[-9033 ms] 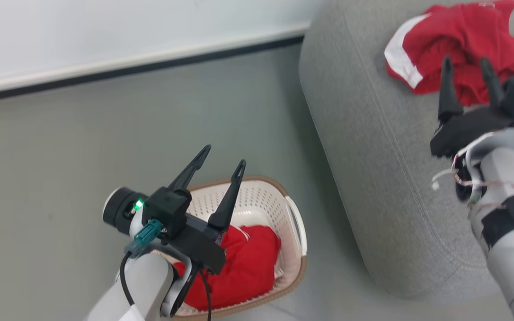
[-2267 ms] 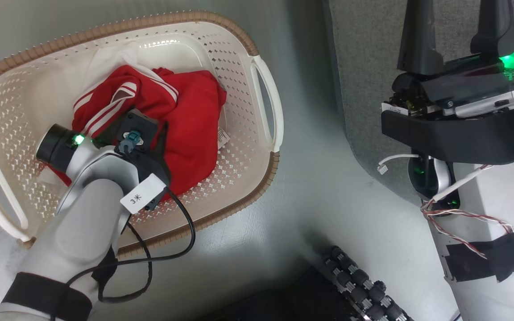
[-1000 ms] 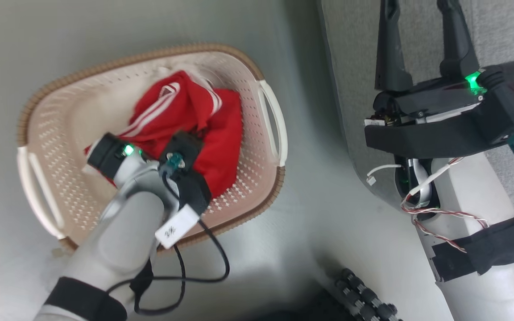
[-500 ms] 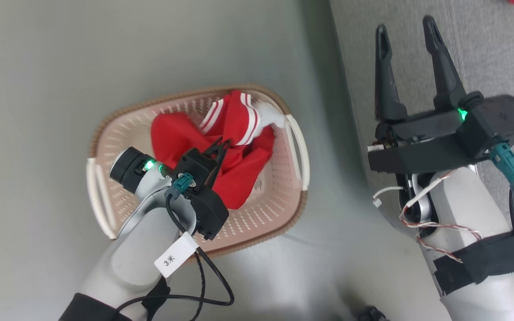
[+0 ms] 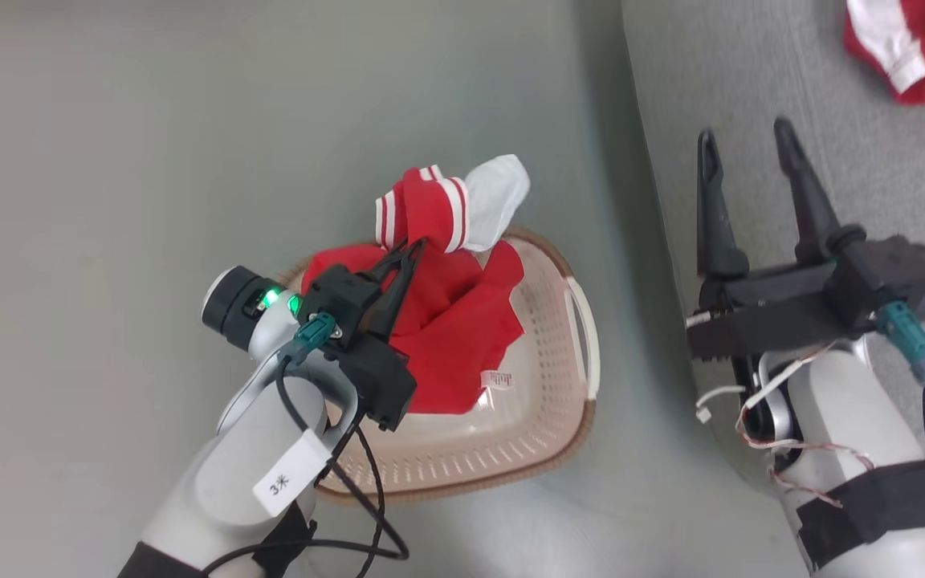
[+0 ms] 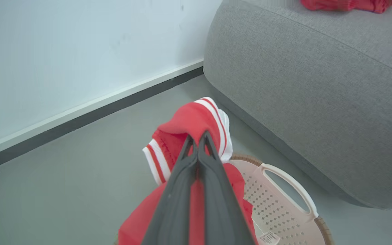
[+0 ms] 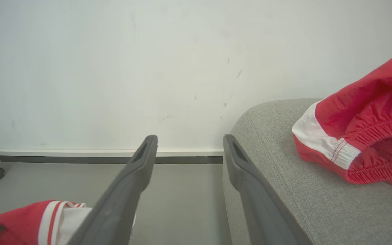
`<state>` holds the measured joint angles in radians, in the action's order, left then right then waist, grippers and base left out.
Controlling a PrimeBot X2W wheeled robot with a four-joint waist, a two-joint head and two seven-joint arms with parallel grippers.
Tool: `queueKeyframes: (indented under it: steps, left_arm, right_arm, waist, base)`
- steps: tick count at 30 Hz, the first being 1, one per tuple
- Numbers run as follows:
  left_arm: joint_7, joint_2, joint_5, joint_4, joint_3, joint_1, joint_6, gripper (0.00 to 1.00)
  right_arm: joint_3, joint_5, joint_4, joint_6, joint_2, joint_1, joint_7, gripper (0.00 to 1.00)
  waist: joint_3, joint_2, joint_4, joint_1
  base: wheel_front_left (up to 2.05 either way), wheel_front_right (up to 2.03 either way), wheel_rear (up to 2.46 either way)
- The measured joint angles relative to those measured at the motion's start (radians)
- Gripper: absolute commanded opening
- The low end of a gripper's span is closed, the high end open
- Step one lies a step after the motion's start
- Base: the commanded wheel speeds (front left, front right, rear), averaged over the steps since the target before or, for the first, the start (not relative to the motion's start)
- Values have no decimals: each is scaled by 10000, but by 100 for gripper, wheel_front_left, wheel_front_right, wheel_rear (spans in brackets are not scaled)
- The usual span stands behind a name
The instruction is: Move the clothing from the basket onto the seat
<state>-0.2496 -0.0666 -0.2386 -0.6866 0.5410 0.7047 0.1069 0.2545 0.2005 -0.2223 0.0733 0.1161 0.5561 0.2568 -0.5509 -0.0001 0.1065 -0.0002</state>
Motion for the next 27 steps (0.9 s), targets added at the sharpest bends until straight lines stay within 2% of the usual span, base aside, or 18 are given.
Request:
queueKeyframes:
  steps: [14, 27]
  left_arm:
    - [0, -307, -617, 1237, -341, -577, 90, 0]
    - [0, -416, -1358, 1626, -479, -577, 178, 0]
  right_arm:
    - [-104, 44, -640, -46, -2, -1247, -2, 100]
    - [151, 105, -1325, -418, -4, -1919, -2, 100]
  waist:
    - [1915, -1, -580, 1]
    - [3662, -1, -769, 1]
  base:
    - [0, 0, 0]
    - [0, 0, 0]
